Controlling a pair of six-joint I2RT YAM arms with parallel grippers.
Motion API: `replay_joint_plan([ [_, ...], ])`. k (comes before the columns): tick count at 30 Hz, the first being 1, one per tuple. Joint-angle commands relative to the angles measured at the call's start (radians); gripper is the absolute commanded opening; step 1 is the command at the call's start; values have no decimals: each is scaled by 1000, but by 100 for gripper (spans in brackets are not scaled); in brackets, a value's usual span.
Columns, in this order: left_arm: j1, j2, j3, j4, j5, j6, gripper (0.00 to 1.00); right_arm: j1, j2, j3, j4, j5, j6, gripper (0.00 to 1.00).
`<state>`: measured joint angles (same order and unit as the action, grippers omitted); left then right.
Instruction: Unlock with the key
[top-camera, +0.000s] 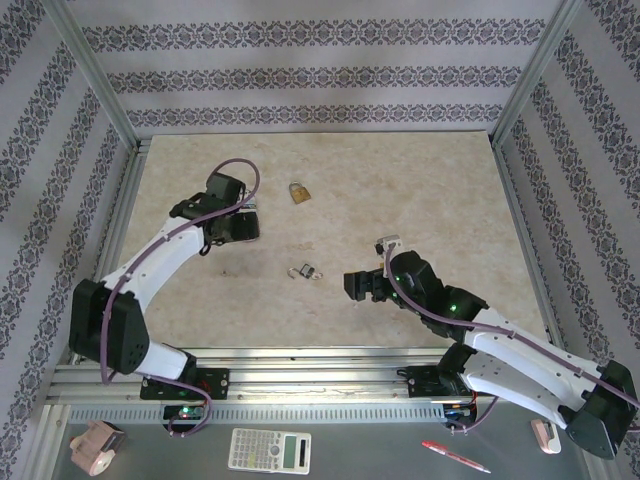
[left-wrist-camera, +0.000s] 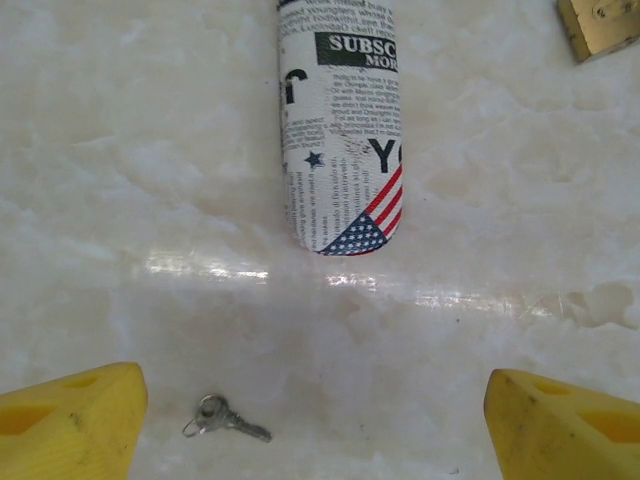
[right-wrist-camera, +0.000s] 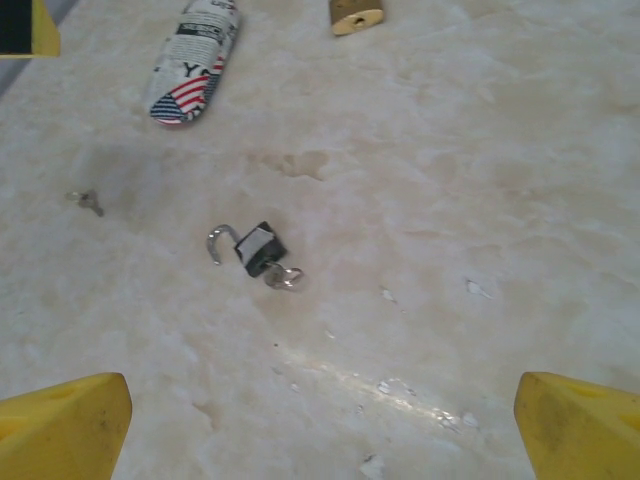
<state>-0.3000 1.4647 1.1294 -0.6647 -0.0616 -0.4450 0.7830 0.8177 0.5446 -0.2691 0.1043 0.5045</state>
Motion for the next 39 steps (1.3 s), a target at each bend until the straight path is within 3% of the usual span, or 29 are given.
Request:
replay_joint_plan([
  [1,8,55,51,47,64,33,86,-72,60,71,-38,-28,-3,98],
  [10,27,177,138,-149,-24,80,73,-137,247,215,-30,-134,-89,98],
  [16,71,38,-10,-204,-12,63,65,-141,304,237,-7,-169,-107,98],
  [25,182,-17,-163,-188,71,21,54,-144,306,212,26,-201,-105,98],
  [31,194,47,-184,-142,89,48,42,-143,285,186,40,-212,-93,98],
  [39,194,113,-194,-77,124,62,40,-142,264,173,42,-211,-83,98],
])
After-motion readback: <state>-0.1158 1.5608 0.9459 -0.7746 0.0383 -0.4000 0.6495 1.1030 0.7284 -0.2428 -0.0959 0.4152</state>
